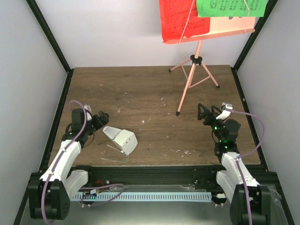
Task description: Pack up the instrument practice props
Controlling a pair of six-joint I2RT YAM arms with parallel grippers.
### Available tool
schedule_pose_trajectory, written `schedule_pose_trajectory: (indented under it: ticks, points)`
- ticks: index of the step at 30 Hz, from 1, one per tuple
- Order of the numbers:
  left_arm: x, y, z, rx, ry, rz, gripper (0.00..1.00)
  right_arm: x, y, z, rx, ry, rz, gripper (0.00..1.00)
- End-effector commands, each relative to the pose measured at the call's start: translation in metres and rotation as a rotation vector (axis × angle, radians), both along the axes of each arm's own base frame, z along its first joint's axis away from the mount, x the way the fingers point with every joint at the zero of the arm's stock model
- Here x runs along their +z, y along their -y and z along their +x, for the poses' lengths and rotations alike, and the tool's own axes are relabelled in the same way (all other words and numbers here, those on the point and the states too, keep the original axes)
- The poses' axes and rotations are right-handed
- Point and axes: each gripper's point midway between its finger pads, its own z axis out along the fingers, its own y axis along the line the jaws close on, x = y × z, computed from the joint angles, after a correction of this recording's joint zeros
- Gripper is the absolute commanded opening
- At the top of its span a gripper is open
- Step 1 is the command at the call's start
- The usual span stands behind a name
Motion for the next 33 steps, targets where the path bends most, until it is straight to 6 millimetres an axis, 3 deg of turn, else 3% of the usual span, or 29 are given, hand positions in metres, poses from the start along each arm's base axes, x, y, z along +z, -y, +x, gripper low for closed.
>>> schedule_pose_trajectory:
  ticks: [1, 6, 10, 18, 26, 33]
  points:
    - [-0.056, -0.012, -0.033, 0.076, -0.224, -0.046, 0.95, 0.009, -0.002, -0.001, 0.016, 0.037, -0.02, 1.0]
    - [-0.07, -0.008, -0.034, 0.071, -0.242, -0.069, 0.94, 0.007, -0.001, 0.0, 0.013, 0.034, -0.02, 1.0]
    - [-0.076, 0.001, -0.033, 0.019, -0.253, -0.095, 0.82, 0.007, -0.001, 0.0, 0.015, 0.031, -0.021, 1.0]
    - [-0.079, 0.019, -0.022, -0.087, -0.272, -0.099, 0.79, 0.005, -0.003, 0.001, 0.022, 0.026, -0.018, 1.0]
    - [-0.075, 0.082, 0.01, -0.304, -0.297, -0.036, 0.79, 0.004, -0.003, 0.002, 0.023, 0.022, -0.02, 1.0]
    - [-0.076, 0.114, 0.02, -0.454, -0.337, 0.059, 0.82, 0.004, -0.001, 0.002, 0.015, 0.022, -0.026, 1.0]
